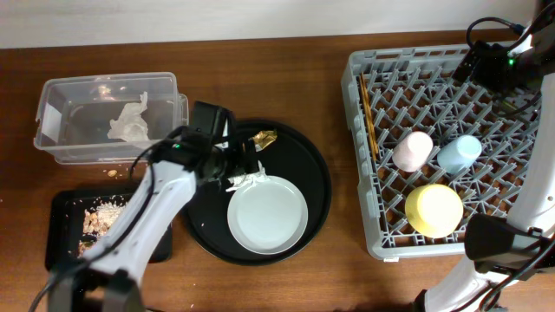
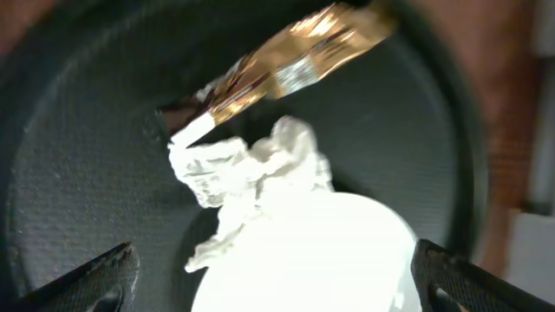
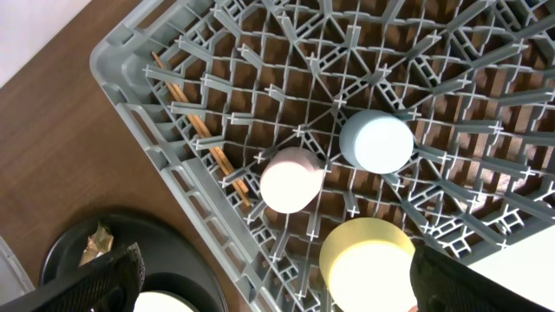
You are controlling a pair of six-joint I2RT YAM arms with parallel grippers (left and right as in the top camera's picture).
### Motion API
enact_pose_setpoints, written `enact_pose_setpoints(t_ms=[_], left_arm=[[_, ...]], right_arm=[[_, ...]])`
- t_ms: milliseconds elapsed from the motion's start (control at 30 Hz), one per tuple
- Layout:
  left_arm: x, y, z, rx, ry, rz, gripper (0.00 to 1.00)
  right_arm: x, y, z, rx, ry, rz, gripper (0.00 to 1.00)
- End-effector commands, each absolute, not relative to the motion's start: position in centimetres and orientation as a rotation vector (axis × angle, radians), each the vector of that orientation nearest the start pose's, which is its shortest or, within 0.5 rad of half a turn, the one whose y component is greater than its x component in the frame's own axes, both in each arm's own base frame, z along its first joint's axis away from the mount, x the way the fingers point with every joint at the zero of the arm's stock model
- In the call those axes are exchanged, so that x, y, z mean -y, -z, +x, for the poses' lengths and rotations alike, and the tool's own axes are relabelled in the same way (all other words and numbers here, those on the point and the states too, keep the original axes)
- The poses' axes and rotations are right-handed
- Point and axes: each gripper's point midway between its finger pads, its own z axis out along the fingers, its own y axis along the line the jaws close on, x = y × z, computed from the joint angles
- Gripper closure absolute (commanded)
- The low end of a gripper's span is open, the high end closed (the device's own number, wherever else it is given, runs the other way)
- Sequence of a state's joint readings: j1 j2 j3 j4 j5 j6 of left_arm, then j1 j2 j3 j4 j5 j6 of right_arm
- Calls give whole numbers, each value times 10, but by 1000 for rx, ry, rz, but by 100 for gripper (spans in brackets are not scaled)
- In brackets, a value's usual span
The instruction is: Sort waste into correct bins and load items into the dishwasher rack
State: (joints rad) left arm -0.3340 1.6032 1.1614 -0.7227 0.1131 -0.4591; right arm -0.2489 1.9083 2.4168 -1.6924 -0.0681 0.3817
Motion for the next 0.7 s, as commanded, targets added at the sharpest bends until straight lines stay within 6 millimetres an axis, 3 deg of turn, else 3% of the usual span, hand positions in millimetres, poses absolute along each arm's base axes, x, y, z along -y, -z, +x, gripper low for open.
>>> enact_pose_setpoints(t_ms=[0, 100, 233, 433, 600, 667], left_arm=[[143, -63, 339, -2888, 296, -228, 1], [145, -44, 337, -2933, 263, -224, 8], [126, -28, 345, -2909, 102, -372, 24], [128, -14, 348, -2917, 104, -401, 44], [132, -12, 348, -2926, 132, -399, 95], [135, -13, 349, -2925, 153, -397, 99]], right_arm=[[85, -309, 374, -2627, -114, 827, 1], [85, -309, 374, -2627, -114, 826, 1], [85, -309, 374, -2627, -113, 826, 1], [85, -309, 374, -2627, -114, 826, 1], [85, -309, 374, -2627, -114, 826, 1], [85, -309, 374, -2627, -114, 827, 1]])
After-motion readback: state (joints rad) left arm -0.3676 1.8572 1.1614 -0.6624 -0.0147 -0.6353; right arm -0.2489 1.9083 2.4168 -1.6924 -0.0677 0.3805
